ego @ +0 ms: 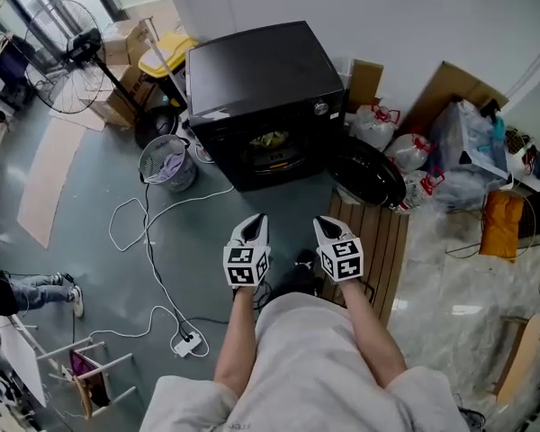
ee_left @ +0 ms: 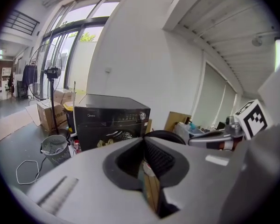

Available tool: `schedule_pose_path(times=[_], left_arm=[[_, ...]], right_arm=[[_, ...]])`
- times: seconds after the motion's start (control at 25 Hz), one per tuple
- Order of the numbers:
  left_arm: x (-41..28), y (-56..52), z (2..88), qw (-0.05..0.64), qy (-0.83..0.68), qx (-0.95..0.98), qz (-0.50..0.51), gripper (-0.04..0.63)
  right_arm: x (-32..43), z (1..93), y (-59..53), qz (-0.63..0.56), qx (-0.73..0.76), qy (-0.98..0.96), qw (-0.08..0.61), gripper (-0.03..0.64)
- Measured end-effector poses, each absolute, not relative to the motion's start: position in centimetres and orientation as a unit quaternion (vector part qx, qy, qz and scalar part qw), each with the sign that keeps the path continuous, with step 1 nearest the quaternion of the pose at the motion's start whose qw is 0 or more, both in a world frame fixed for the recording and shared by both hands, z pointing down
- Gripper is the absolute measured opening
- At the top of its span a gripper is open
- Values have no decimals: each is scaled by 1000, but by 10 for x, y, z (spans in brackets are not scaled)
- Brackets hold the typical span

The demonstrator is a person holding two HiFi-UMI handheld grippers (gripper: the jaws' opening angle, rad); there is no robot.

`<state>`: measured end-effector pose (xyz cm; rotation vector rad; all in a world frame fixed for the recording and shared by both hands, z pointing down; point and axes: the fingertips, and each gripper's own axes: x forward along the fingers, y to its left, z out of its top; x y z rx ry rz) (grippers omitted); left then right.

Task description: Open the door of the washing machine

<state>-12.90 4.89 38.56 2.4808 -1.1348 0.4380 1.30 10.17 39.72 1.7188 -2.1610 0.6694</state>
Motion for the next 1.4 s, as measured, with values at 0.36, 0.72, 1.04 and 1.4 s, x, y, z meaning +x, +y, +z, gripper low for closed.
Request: schedule_pose_path(times=[0.36,0.72,1.04,1.4], left_arm=[[-130,51,389,210,-404,873,172,56],[-125,56,385,214,-390,881,164,57],[-118,60,386,223,-379,884,159,57],[-117,57,387,231,-384,882,149,55]], right_arm=[[13,394,99,236,599,-752,140,0],[14,395,101,240,598,-752,143,0],[9,399,105,239,584,-761,150,0],[13,401,105,241,583,-762,149,0]])
